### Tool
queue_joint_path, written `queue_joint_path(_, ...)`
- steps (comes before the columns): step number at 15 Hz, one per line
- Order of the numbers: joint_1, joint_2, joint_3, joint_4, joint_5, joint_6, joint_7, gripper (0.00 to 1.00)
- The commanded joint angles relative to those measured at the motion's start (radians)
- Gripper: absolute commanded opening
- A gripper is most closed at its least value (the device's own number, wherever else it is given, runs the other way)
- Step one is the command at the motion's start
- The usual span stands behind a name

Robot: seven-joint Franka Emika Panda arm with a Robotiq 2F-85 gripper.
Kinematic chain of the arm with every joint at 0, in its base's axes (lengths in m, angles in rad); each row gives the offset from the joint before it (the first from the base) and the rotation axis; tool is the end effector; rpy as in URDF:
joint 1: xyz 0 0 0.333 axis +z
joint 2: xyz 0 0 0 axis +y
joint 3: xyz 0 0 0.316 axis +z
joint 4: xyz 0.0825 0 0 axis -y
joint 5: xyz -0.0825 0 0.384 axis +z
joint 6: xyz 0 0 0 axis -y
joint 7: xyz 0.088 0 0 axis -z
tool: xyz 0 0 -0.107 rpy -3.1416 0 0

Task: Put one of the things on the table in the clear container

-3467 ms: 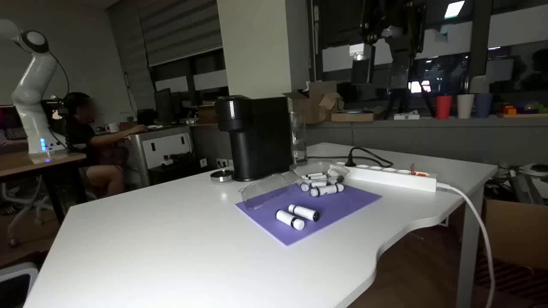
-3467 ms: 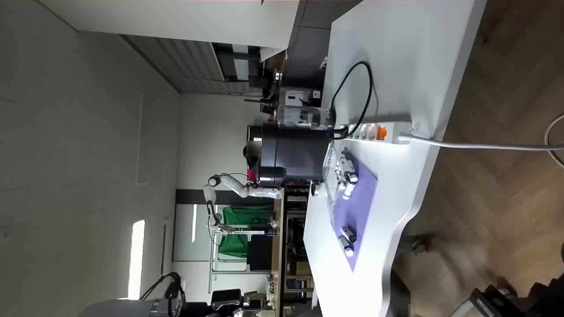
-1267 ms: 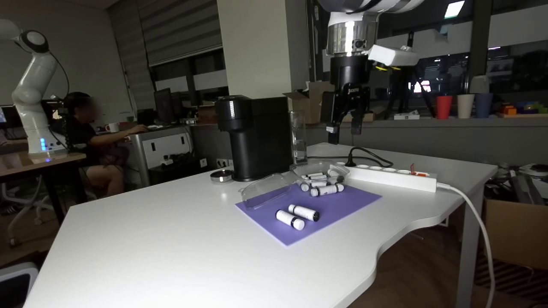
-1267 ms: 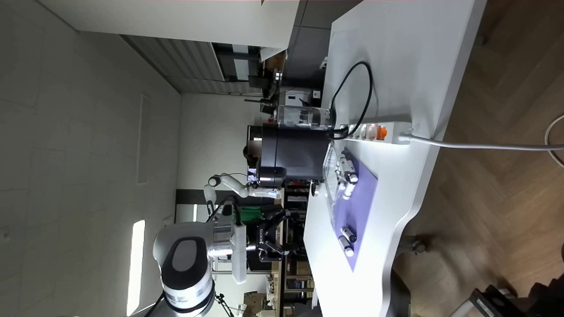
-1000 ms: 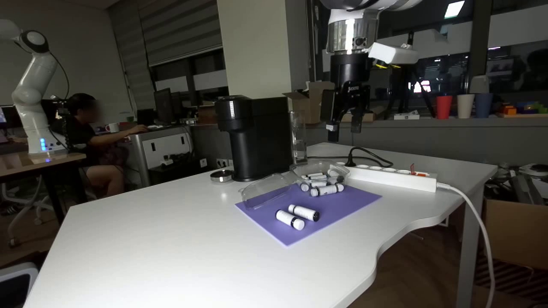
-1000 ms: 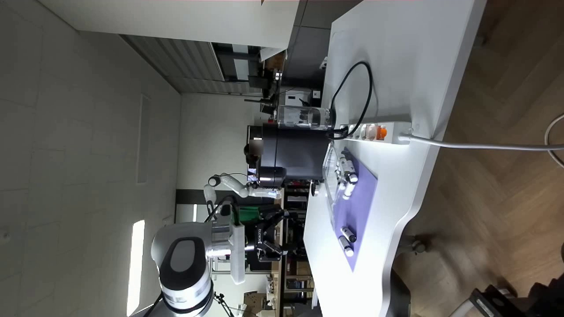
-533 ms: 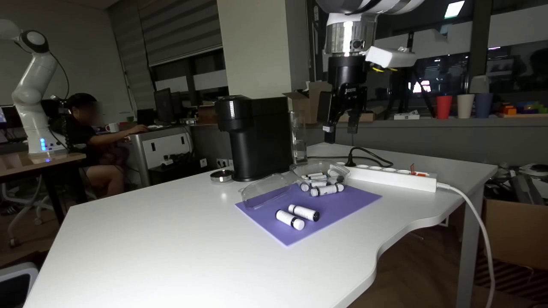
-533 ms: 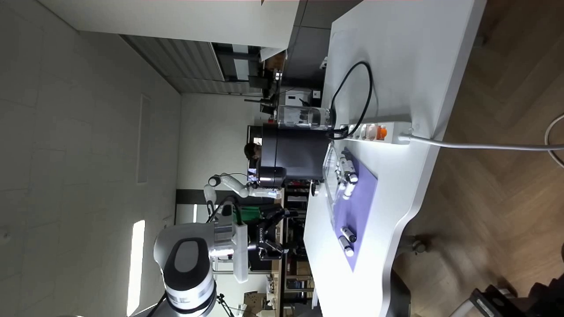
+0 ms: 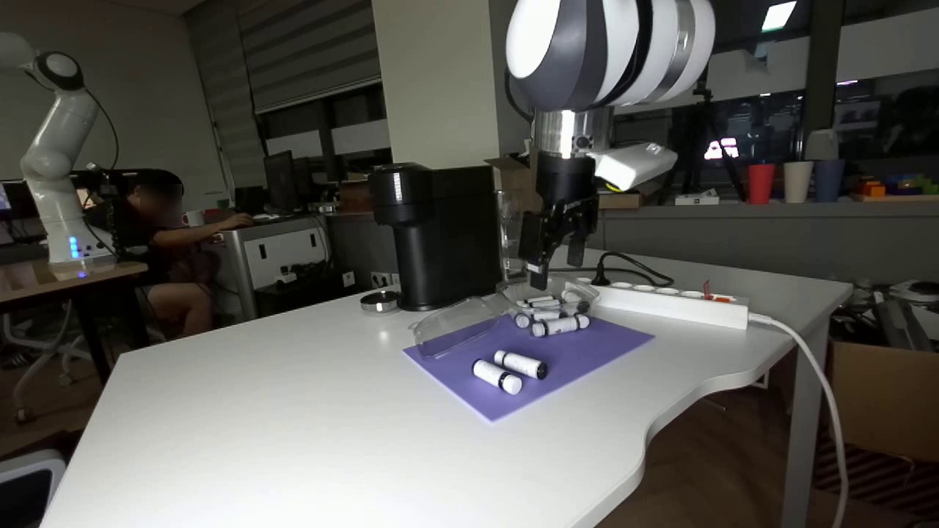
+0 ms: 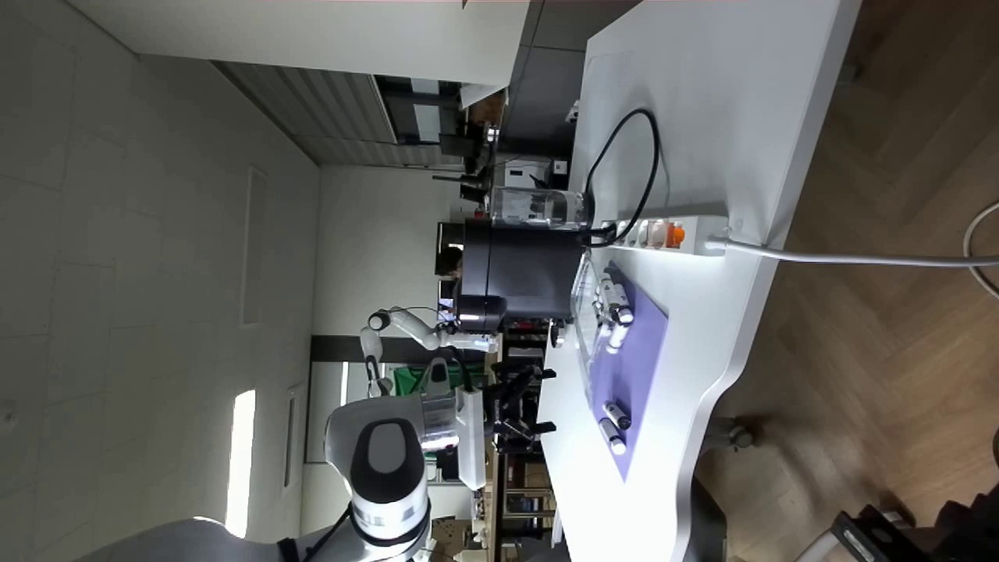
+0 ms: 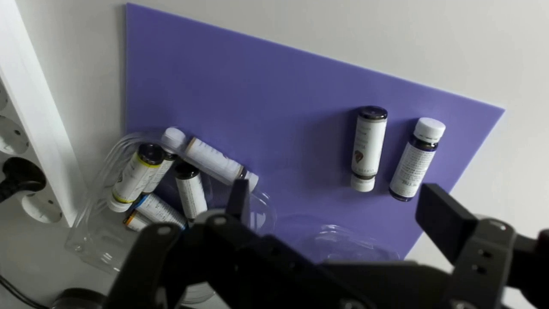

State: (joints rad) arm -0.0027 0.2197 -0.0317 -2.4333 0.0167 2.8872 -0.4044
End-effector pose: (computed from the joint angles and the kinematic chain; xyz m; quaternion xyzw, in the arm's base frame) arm 0.5126 -0.0189 0.2395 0.9775 0.1758 0.1140 0.0258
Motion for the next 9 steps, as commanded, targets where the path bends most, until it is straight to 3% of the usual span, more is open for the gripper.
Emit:
queue_joint_path(1,-0.026,0.127,0.031,0.092,-0.063,0.042,0.017,1.0)
queue_joint_path(9,-0.051,0.293,0.068,0.206,-0.155,0.069,0.02,1.0)
